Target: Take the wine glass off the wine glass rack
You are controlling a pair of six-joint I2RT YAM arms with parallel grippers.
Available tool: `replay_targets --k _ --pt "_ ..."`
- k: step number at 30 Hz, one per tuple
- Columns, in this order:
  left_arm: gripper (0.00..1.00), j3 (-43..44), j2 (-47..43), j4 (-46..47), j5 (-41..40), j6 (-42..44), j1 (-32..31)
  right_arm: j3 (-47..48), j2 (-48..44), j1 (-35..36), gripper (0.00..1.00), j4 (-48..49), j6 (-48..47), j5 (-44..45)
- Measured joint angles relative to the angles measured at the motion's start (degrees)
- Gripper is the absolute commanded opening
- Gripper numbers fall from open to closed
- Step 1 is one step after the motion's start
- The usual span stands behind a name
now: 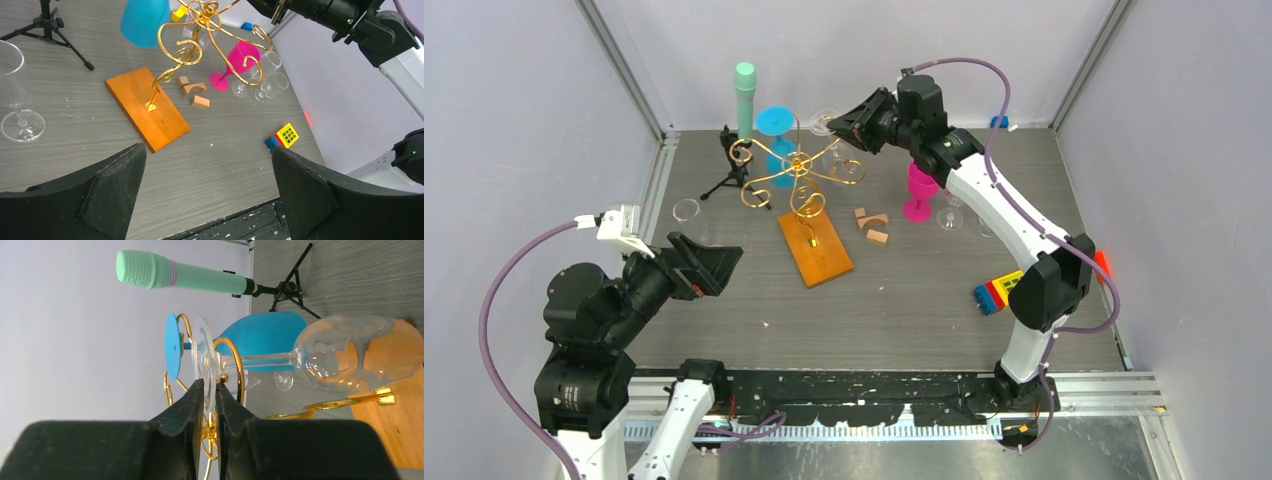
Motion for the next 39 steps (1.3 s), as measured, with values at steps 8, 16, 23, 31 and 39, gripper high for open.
replay_targets --k 8,16,23,31,39 --pt "1.0 0.0 -0.3 0.0 -0.5 0.2 0.0 -1.2 -0.5 0.0 0.0 1.5 -0.2 2.6" --pt "1.0 0.0 -0.3 0.0 -0.5 0.2 0.0 -3.7 -3.7 0.2 0.0 1.3 -1.9 6.3" --pt "1.0 0.0 -0.5 0.0 -0.5 0.2 0.0 -5.4 -5.2 0.1 0.0 3.1 -1.9 6.8" --pt "1.0 0.3 -0.9 0.0 -0.9 0.4 0.0 -8.4 -5.5 0.1 0.0 6.6 0.5 6.0" --pt "1.0 2.1 -0.9 0.0 -1.0 1.2 0.0 -10.7 -6.4 0.1 0.0 8.9 2.4 5.1"
